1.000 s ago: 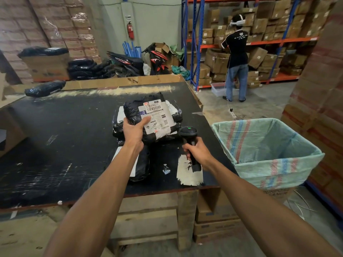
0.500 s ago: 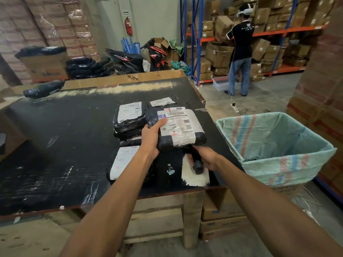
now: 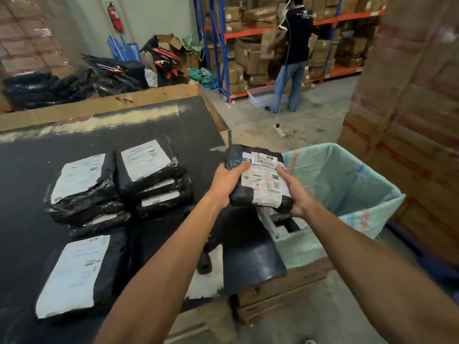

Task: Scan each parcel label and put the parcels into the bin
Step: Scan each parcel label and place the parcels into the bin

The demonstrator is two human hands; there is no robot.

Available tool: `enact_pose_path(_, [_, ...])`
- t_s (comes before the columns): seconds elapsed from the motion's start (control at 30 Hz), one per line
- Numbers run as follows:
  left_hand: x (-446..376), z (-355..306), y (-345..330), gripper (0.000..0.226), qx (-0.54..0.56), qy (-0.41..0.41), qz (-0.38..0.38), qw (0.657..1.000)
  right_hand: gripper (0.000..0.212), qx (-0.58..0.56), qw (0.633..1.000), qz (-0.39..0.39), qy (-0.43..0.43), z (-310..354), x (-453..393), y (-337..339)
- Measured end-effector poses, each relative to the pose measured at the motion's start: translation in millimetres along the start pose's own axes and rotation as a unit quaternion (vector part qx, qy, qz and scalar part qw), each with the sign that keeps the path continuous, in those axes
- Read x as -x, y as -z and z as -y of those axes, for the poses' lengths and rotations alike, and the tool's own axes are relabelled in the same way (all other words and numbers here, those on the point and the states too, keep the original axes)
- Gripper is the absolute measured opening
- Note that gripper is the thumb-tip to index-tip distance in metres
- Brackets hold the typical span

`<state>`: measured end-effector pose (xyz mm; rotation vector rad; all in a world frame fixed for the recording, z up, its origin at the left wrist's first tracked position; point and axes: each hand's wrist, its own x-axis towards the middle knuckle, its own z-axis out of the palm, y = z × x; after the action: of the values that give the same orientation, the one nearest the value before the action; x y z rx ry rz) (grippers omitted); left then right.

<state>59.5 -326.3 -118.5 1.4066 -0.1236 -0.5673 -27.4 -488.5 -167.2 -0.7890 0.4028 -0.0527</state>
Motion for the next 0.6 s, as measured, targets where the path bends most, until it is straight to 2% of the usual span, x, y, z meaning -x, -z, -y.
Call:
enact_pose_path(0.03, [-10.8,2.9,-9.7,0.049,-0.026,0.005,-0.004,1.000,0.042,0.009,1.000,-0.015,-0.007,7.8,-6.5,12.6])
enact_pose_path(0.1, [-40.0,14.6,-29.2,0.060,-0.154,-0.035,-0.035,0.987,0.033,0.046,0.998,-0.040,-0.025,27.4,-18.1,41.5])
enact_pose_path(0.17, [-68.4,30.2,-39.6,0.070,-0.303,-0.100,-0.064,0.946,0.029,0.098,0.991,-0.073,-0.051,44.7,-33.5,69.3])
enact_pose_path(0.23, [-97.4,48.7,-44.4,0.069,-0.394,-0.116,-0.066,0.909,0.029,0.145,0.980,-0.099,-0.087,59.3,-53.5,100.2])
enact_pose_path(0.33, [-121.8,68.9,-39.7,0.065,-0.560,-0.152,-0.065,0.812,0.036,0.213,0.961,-0.121,-0.128,69.0,-77.3,139.1])
enact_pose_path(0.37, [-125.8,72.3,-38.6,0.064,-0.595,-0.174,-0.073,0.781,0.035,0.235,0.953,-0.124,-0.144,69.7,-83.3,147.7])
enact_pose_path(0.47, [-135.1,77.4,-43.3,0.063,-0.626,-0.198,-0.098,0.748,0.032,0.327,0.912,-0.123,-0.217,64.5,-111.9,175.5])
enact_pose_path(0.5, [-144.2,87.6,-36.4,0.062,-0.636,-0.168,-0.119,0.744,0.034,0.361,0.887,-0.099,-0.270,48.5,-139.7,183.9])
enact_pose_path(0.53, [-145.6,85.5,-40.6,0.062,-0.631,-0.169,-0.124,0.747,0.036,0.386,0.871,-0.100,-0.288,42.4,-145.4,187.8])
enact_pose_path(0.6, [-139.1,81.4,-45.6,0.062,-0.642,-0.184,-0.117,0.735,0.035,0.401,0.855,-0.101,-0.313,27.1,-147.3,192.5])
